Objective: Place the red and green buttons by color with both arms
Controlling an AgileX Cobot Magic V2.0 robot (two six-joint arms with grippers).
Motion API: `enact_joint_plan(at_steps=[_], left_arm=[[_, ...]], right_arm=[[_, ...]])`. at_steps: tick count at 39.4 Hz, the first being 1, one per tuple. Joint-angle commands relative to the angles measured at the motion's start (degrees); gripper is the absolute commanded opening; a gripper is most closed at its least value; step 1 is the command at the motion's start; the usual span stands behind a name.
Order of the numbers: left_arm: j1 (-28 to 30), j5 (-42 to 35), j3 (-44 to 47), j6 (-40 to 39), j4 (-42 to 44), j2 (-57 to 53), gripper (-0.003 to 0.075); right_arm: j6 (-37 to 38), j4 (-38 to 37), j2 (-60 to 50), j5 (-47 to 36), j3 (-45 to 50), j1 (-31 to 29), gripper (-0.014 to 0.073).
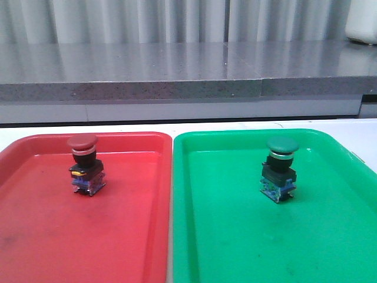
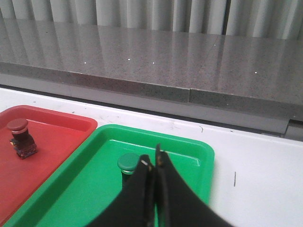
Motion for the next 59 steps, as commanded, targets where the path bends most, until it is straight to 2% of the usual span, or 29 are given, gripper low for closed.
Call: enact_joint_plan(at_steps=[1, 10, 18, 30, 37, 41, 59], left_arm=[[-0.49, -4.4, -1.61, -0.23, 0.02, 0.12, -0.002], [-0.49, -4.14, -1.25, -0.23, 0.02, 0.12, -0.002], [0.7, -4.34, 4.93, -0.23, -0.38, -5.84, -0.002], [15.99, -3.64, 18.78, -0.12, -8.53, -25.16, -0.002], [24.29, -4.55, 23.03, -0.12, -9.56, -24.84, -0.002], [26.67, -2.48, 23.87, -0.12, -9.56, -24.84, -0.002], [26.94, -2.49, 23.77, -0.12, -9.56, -24.84, -0.002]], right_arm=[[-0.54, -1.04, 0.59, -4.12, -1.56, -0.24, -0.0058], [-0.54, -1.04, 0.59, -4.12, -1.56, -0.24, -0.0058], [-0.54, -1.04, 0.59, -4.12, -1.56, -0.24, -0.0058], [-0.54, -1.04, 0.59, -4.12, -1.56, -0.24, -0.0058], [-0.54, -1.04, 0.59, -4.12, -1.56, -0.24, -0.0058], [-0.54, -1.04, 0.59, -4.12, -1.56, -0.24, -0.0058], [-0.54, -1.04, 0.59, -4.12, -1.56, -0.24, -0.0058]])
